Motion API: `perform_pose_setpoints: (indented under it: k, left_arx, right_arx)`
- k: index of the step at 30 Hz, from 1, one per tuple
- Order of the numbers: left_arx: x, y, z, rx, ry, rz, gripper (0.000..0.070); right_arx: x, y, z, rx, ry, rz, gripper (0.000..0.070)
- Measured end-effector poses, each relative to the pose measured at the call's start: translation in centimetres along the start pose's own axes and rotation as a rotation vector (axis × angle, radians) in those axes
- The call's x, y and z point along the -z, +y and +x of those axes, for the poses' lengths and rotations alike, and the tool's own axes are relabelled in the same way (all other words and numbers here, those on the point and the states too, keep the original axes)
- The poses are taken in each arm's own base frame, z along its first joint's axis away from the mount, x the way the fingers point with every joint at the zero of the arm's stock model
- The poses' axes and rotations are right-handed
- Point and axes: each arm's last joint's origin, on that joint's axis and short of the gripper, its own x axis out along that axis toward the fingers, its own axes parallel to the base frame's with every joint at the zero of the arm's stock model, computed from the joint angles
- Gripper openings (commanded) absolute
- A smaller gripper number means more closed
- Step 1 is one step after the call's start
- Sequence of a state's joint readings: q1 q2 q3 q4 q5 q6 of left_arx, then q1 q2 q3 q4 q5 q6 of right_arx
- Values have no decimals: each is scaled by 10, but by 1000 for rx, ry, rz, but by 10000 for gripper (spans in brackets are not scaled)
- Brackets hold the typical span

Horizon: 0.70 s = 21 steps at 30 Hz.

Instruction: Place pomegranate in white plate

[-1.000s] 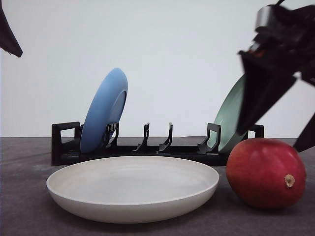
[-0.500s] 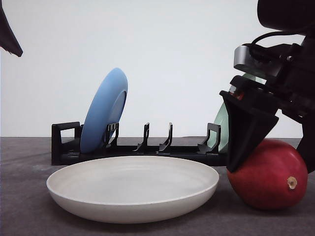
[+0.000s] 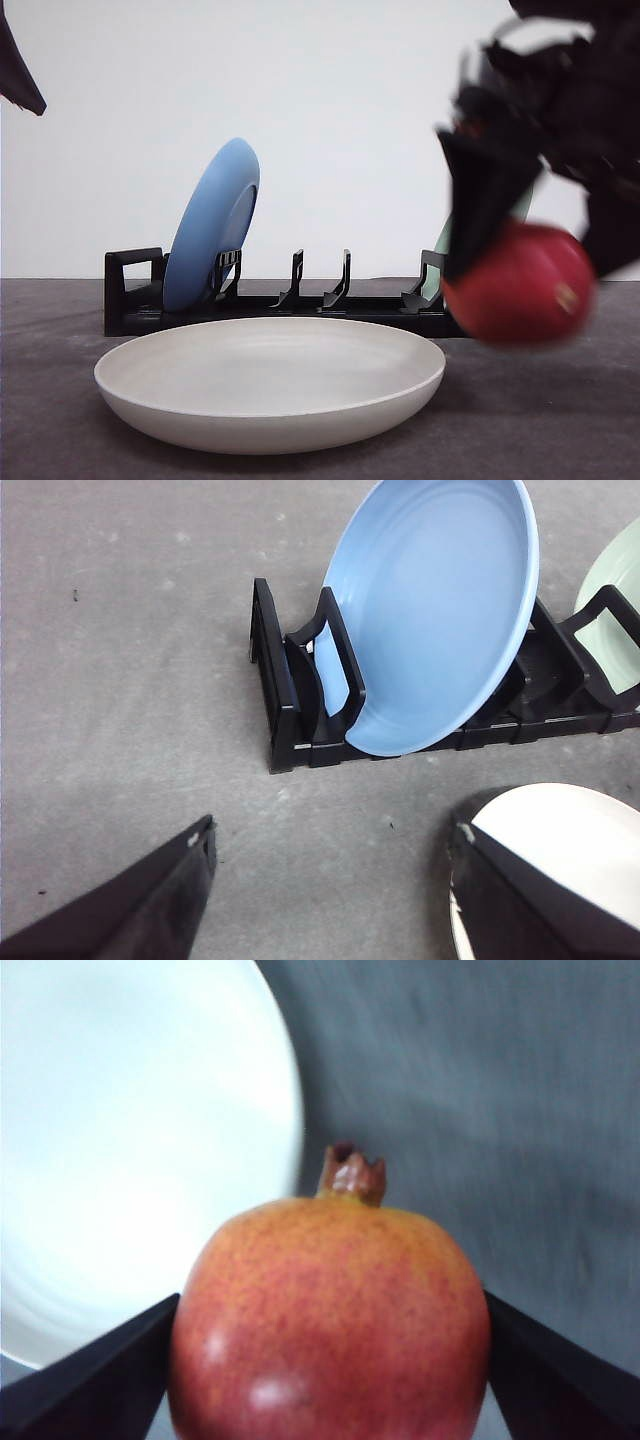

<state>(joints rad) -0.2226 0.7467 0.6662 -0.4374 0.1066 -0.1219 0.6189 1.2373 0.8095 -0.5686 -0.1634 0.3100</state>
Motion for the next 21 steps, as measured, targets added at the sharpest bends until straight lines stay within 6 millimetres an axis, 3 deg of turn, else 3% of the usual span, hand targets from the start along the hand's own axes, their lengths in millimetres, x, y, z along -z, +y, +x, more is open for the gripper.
perform_pose_setpoints:
  k: [4, 14, 21]
  left_arx:
    - [0, 0, 0, 0, 0, -1, 433]
    - [0, 0, 0, 0, 0, -2, 433]
    - [0, 0, 0, 0, 0, -2, 434]
  right_arx:
    - [-12, 19, 3, -65, -37, -99, 544]
    - [-15, 48, 56, -146, -45, -232, 544]
    - [-17, 59, 79, -185, -92, -269, 545]
